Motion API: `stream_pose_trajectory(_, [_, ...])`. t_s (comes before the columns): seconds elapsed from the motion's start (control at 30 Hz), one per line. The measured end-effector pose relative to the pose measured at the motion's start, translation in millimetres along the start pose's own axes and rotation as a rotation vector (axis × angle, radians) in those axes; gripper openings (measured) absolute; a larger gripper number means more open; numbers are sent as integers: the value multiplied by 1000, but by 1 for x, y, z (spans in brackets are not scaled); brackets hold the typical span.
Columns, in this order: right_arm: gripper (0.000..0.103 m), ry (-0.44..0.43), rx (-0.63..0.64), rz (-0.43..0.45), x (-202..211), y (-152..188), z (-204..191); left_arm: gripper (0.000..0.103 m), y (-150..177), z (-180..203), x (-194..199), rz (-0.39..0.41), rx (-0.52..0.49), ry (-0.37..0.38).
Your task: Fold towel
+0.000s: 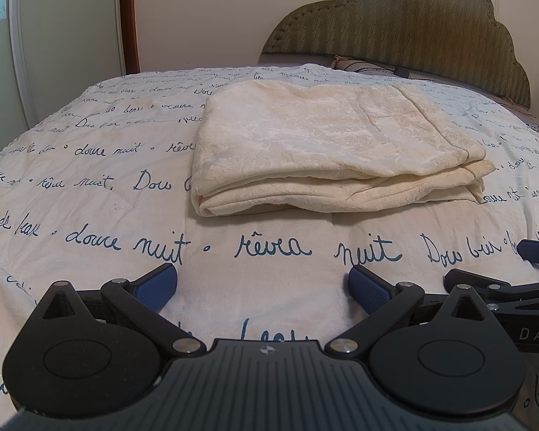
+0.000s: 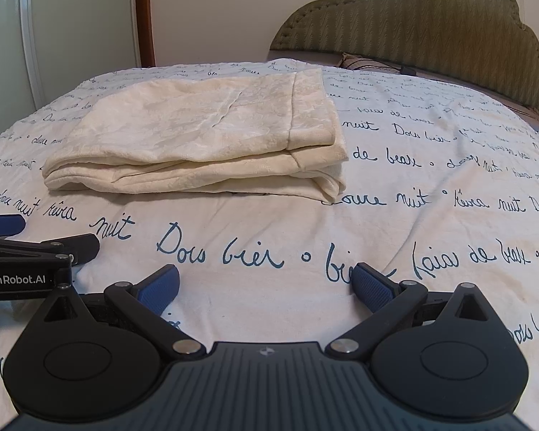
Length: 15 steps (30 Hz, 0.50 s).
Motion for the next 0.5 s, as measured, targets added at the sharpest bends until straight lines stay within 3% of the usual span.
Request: stream_pose_trajectory(0.5, [103, -13, -4, 4, 1, 0, 1, 103, 0, 0, 0, 0, 0, 0])
Point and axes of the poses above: each gripper's, at about its wrist camera, not at the fingertips, and x roughly against the way its jaws point, z to its right, y to its underside, the point moved 9 cm from there along -x, roughly the way its jaws point, and after that the axes turned 4 degrees about z, right-handed, at the moved point
